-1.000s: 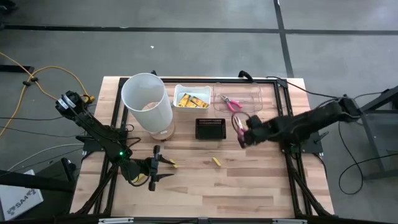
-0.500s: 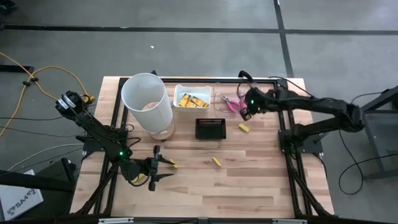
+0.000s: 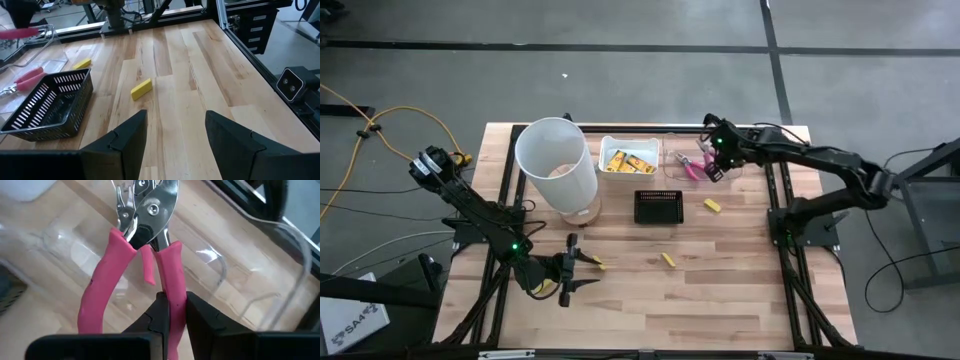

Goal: Pick & Place School Supplies
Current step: Put the pink hole puncher into the transparent bin

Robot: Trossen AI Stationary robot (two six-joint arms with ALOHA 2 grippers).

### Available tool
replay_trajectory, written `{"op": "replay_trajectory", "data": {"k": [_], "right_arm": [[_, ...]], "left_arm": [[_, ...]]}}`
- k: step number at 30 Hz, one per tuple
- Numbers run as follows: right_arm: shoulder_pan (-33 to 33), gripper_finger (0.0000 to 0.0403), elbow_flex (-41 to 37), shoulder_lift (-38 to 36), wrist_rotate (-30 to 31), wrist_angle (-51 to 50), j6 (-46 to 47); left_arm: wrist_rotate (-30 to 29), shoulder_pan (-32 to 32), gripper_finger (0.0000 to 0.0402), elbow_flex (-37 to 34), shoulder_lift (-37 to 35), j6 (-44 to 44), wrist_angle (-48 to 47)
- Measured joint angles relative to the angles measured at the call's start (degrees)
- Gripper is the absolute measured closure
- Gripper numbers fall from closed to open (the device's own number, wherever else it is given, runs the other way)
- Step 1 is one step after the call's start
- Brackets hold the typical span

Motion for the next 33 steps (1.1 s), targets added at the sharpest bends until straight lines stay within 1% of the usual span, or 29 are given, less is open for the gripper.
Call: {"op": "replay_trajectory", "data": {"k": [6,9,15,18,24,33], "right_arm": [[-0.33,0.0363,0.00,5.69,0.75,2.42,-2.50],[-0.64,0.0363,0.00,7.71,1.60,3.24,-2.79],[-2.67,0.0363,0.00,10.91,1.32,3.29,-2.48],[-3.70,0.0363,0.00,12.04,-0.29,3.33,-2.37],[-4.46,0.0362,0.00,13.57,-1.13,3.44,-2.35],[-4.44,0.0334,0.00,13.68,-1.17,3.53,-2.39]], "left_arm": [[0.02,0.00,0.0208,0.00,0.00,0.00,0.00],[-0.01,0.00,0.0208,0.00,0.00,0.00,0.00],[-0.01,0.00,0.0208,0.00,0.00,0.00,0.00],[0.01,0.00,0.0208,0.00,0.00,0.00,-0.01],[-0.01,0.00,0.0208,0.00,0.00,0.00,0.00],[0.02,0.00,0.0208,0.00,0.00,0.00,0.00]]}}
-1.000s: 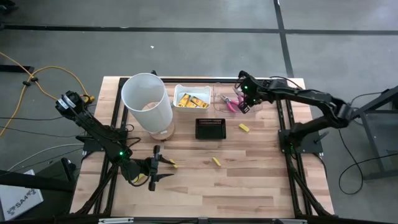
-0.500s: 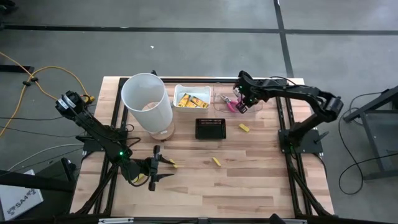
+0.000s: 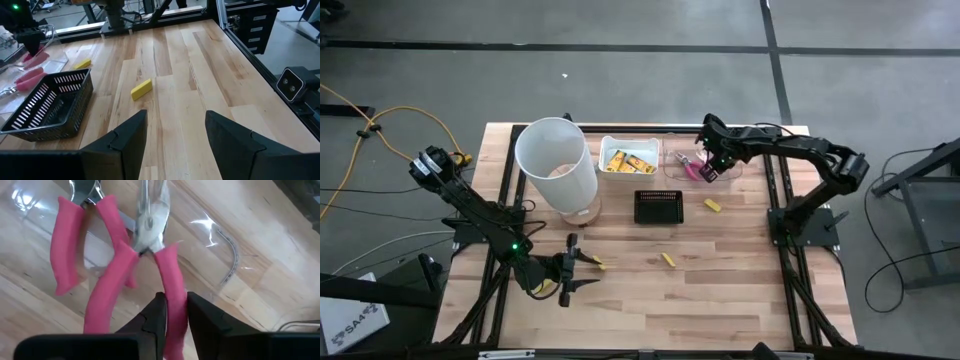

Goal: Pick & Place School Supplies
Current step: Put the pink hole puncher into the transparent bin, then put the yellow eraser into the black bin

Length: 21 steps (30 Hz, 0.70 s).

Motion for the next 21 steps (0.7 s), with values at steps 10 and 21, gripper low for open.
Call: {"op": "replay_trajectory", "data": {"k": [10,21], "right_arm": [[0.02,0.0333,0.00,-0.01,0.02,0.15,-0.11],[0.21,0.0332,3.37,-2.74,-2.03,2.25,-2.49]], "left_arm": [[-0.01,0.00,0.0208,0.00,0.00,0.00,0.00],[0.00,0.00,0.0208,0.00,0.00,0.00,0.00]]}}
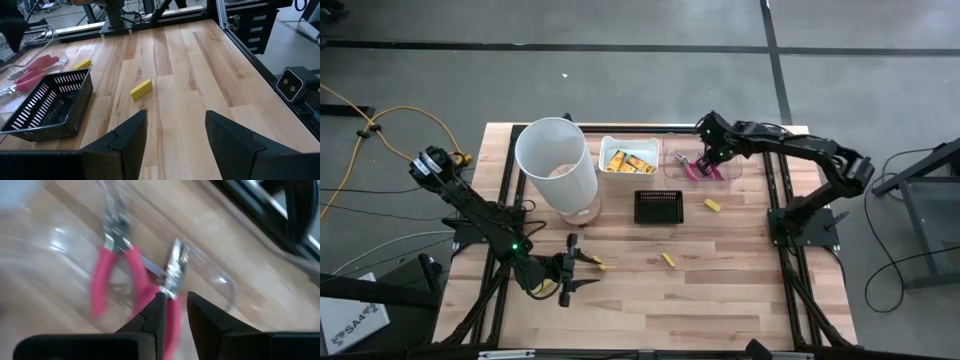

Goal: Pick & Place School Supplies
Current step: Put the yellow eraser into the black bin

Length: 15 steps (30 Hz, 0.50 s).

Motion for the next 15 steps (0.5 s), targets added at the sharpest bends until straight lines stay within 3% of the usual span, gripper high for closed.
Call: {"op": "replay_trajectory", "data": {"k": [4,15], "right_arm": [[0.88,0.0332,2.38,-2.32,-4.22,-0.21,1.22],[9.57,0.0332,2.90,-4.99,-5.54,-5.89,0.73]], "left_arm": [[-0.01,0.00,0.0208,0.00,0.00,0.00,0.00],[0.00,0.00,0.0208,0.00,0.00,0.00,0.00]]}}
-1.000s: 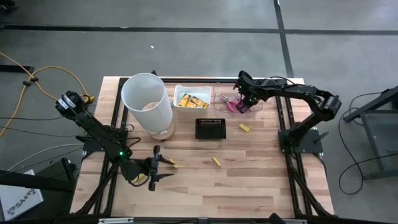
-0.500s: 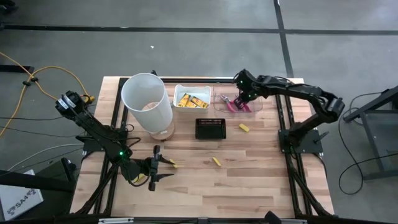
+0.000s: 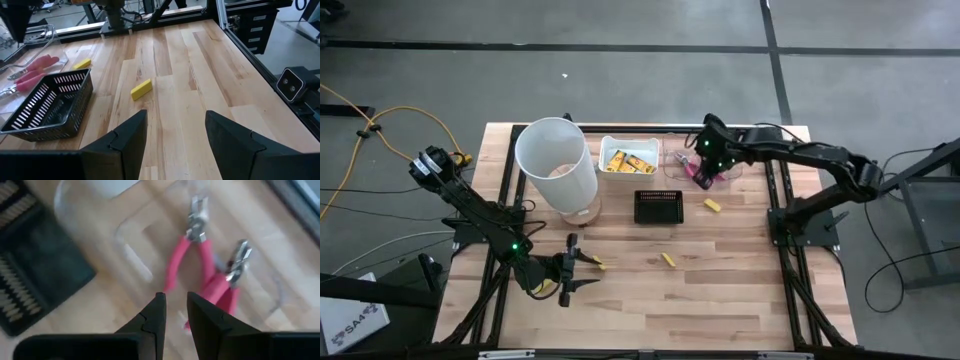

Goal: Pick & Place School Supplies
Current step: Put the yellow eraser into the black bin

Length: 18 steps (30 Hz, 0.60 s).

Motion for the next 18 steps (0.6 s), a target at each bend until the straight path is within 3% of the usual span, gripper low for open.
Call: {"op": "replay_trajectory", "data": {"k": [8,18], "right_arm": [[10.05,0.0332,0.00,0.00,2.17,-2.00,6.74],[24.50,0.0332,0.00,0.02,4.48,-3.85,27.79]], "left_arm": [[0.01,0.00,0.0208,0.00,0.00,0.00,0.00],[-0.01,0.00,0.0208,0.00,0.00,0.00,0.00]]}}
